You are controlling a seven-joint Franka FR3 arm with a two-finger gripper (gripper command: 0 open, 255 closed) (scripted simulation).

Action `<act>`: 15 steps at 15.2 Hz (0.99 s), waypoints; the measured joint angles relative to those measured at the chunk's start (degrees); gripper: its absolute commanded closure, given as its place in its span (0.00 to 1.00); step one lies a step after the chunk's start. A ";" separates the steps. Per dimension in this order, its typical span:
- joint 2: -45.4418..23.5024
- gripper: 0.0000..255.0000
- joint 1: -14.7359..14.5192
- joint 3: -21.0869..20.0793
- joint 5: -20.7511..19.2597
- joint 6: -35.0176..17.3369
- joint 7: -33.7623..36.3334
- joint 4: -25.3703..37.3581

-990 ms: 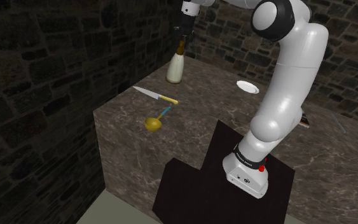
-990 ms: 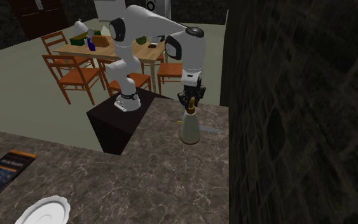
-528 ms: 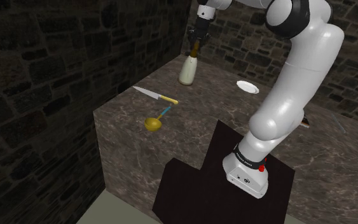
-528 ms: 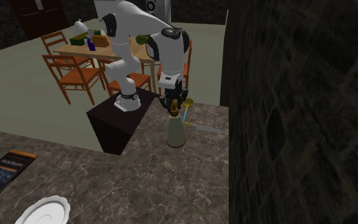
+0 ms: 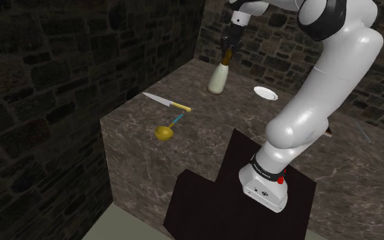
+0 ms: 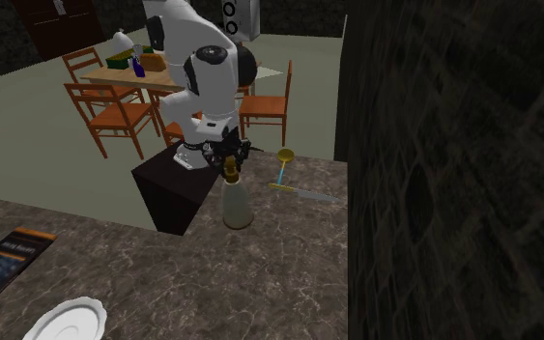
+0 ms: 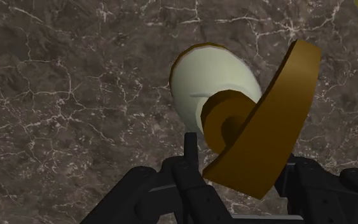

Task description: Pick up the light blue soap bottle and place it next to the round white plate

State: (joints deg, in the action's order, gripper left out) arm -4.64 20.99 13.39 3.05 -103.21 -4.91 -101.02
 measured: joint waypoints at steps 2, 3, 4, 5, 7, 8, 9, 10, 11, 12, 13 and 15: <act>1.36 1.00 1.31 1.19 -0.35 -0.02 -2.45 -1.46; 1.54 1.00 1.82 1.65 -0.41 -0.25 -3.42 -1.87; 1.57 1.00 2.55 2.31 -0.45 -0.30 -4.78 -2.03; 1.75 1.00 3.37 3.05 -0.55 -0.28 -6.31 -2.26; 2.57 1.00 4.58 4.18 -0.85 -0.07 -8.60 -2.87; 2.13 1.00 5.38 4.91 -0.75 0.13 -10.10 -2.31; 1.81 1.00 6.14 5.60 -0.70 0.16 -11.57 -2.03; 2.24 1.00 6.76 6.18 -0.87 -0.06 -12.77 -2.69; 2.24 1.00 7.47 6.83 -0.91 0.45 -14.09 -2.22; 2.02 1.00 8.04 7.35 -0.85 0.30 -15.20 -2.18; 1.77 1.00 8.91 8.13 -0.79 0.53 -16.84 -1.77; 1.46 1.00 10.19 9.27 -0.73 0.47 -19.31 -1.63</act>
State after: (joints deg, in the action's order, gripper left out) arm -3.18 31.19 22.66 2.32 -102.74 -24.22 -102.65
